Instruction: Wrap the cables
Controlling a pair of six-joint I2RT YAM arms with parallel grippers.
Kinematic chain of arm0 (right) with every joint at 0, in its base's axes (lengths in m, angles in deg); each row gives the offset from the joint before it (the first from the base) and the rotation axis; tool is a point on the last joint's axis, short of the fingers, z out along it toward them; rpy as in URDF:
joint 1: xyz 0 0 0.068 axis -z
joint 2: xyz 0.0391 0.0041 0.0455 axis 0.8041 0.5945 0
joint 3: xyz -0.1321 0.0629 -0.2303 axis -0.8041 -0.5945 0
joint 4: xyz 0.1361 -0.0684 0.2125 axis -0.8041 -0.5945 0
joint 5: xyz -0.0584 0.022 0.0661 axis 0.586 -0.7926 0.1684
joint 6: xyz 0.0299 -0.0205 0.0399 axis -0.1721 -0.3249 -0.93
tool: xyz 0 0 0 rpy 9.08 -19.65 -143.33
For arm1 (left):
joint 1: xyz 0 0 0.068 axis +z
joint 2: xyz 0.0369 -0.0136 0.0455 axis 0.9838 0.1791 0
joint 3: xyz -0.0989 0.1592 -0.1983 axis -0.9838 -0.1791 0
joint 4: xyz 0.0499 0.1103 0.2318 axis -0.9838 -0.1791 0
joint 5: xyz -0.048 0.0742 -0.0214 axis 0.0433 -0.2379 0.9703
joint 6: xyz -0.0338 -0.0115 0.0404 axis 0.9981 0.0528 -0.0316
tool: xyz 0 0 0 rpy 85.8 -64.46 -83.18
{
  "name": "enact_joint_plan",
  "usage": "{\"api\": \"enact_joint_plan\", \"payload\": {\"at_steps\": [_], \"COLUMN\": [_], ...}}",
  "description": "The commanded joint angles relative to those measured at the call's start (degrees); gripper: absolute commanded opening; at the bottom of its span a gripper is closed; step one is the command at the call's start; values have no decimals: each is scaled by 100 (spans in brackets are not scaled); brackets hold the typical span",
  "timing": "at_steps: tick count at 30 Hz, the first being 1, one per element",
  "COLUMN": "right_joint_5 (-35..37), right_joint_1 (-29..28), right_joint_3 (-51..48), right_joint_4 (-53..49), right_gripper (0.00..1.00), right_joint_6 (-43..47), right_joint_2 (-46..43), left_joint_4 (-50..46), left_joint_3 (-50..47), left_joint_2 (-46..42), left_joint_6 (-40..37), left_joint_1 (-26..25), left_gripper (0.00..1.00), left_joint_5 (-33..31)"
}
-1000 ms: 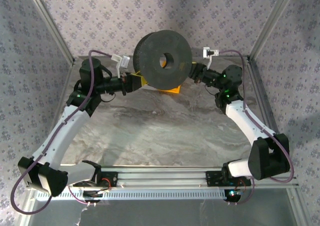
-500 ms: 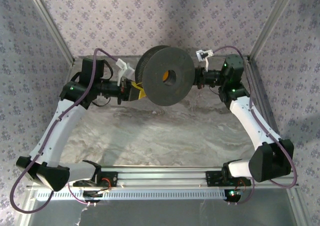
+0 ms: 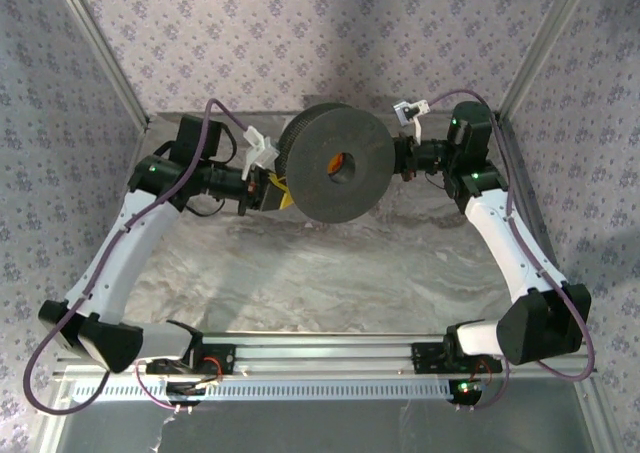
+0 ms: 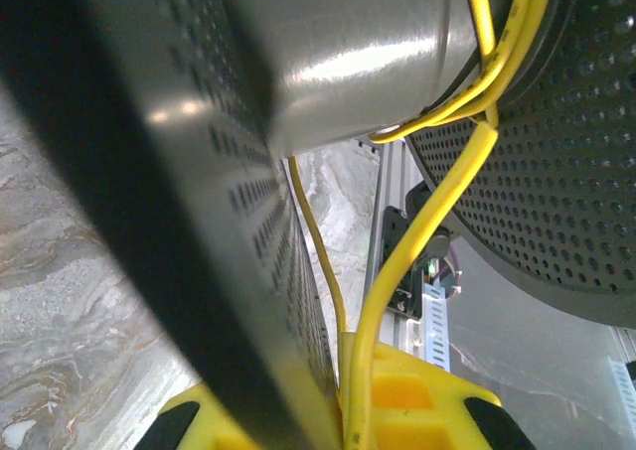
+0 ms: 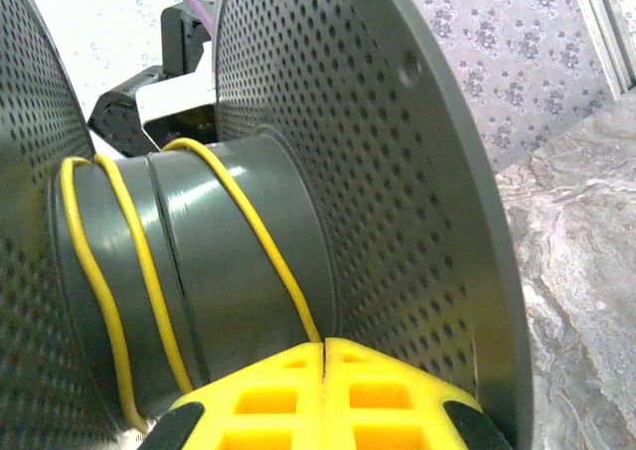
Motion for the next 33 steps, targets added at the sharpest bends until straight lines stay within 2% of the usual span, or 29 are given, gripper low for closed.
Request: {"api": "enact_joint_plan", "payload": {"at_steps": [1, 8, 12, 23, 26, 29, 33], "right_joint_5": [431, 447, 368, 255, 560, 1222, 1929], "right_joint_1": [278, 154, 61, -582, -524, -321, 121], "right_joint_3": [325, 361, 446, 1005, 988, 847, 383], "right_joint_4": [261, -17, -80, -1733, -1986, -1952, -1146], "right_gripper": [0, 0, 0, 0, 0, 0, 0], "right_joint_6": [94, 367, 465, 1785, 1930, 1757, 907], "right_joint_2": [-67, -138, -151, -51, -63, -122, -185], "left_joint_4": [-1100, -1115, -1406, -1269, -955, -272, 931], "left_joint_3": [107, 187, 390, 674, 616, 342, -208], "left_joint_2": [36, 183, 422, 795, 707, 389, -209], "left_joint_6": [-528, -541, -660, -577, -434, -70, 539], "left_joint_1": [-203, -366, -564, -785, -779, -716, -485], "left_gripper": [0, 0, 0, 0, 0, 0, 0], "left_joint_5": [176, 16, -340, -831, -1108, -1561, -1984]}}
